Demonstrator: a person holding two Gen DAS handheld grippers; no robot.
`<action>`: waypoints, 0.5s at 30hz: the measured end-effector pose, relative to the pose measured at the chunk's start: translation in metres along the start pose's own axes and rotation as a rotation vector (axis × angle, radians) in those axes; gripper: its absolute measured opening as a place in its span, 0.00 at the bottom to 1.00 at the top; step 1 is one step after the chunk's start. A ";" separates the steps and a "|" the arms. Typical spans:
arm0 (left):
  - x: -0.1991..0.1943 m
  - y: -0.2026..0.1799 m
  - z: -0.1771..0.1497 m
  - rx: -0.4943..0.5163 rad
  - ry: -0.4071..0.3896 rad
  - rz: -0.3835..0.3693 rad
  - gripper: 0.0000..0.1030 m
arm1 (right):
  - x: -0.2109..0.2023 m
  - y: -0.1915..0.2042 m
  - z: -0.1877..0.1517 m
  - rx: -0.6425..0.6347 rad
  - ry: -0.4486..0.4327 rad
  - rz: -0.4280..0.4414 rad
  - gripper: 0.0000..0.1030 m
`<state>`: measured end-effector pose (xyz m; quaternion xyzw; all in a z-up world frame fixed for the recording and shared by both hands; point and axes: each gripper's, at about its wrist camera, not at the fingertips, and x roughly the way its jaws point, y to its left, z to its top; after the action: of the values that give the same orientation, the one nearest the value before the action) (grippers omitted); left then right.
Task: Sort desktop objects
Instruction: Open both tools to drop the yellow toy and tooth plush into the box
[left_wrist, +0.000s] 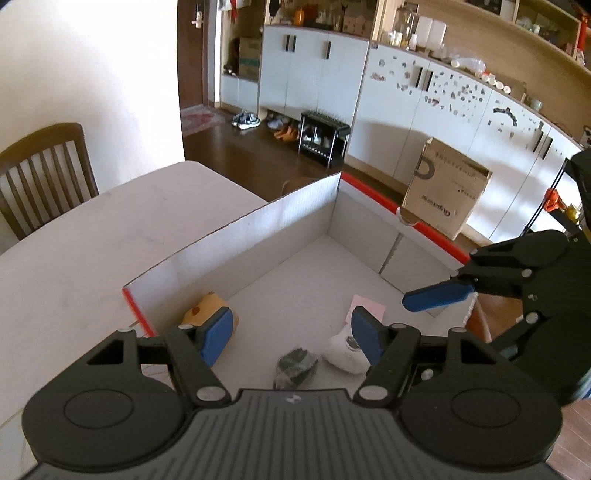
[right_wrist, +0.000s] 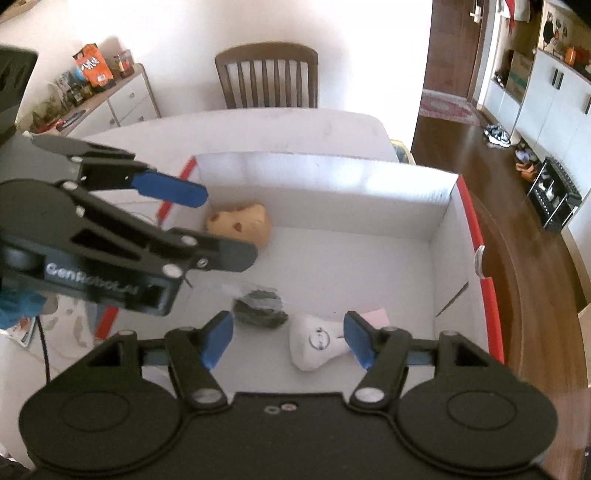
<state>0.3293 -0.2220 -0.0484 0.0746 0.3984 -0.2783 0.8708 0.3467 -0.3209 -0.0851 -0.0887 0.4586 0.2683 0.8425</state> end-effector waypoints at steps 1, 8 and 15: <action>-0.005 0.000 -0.002 0.001 -0.007 0.003 0.68 | -0.003 0.002 0.001 0.000 -0.006 0.000 0.64; -0.041 0.003 -0.018 -0.004 -0.060 0.017 0.68 | -0.018 0.021 -0.001 0.005 -0.042 -0.003 0.66; -0.079 0.011 -0.041 -0.013 -0.103 0.031 0.68 | -0.031 0.050 -0.005 0.007 -0.068 -0.003 0.66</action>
<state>0.2671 -0.1655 -0.0189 0.0606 0.3538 -0.2655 0.8948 0.3028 -0.2920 -0.0576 -0.0773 0.4305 0.2681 0.8584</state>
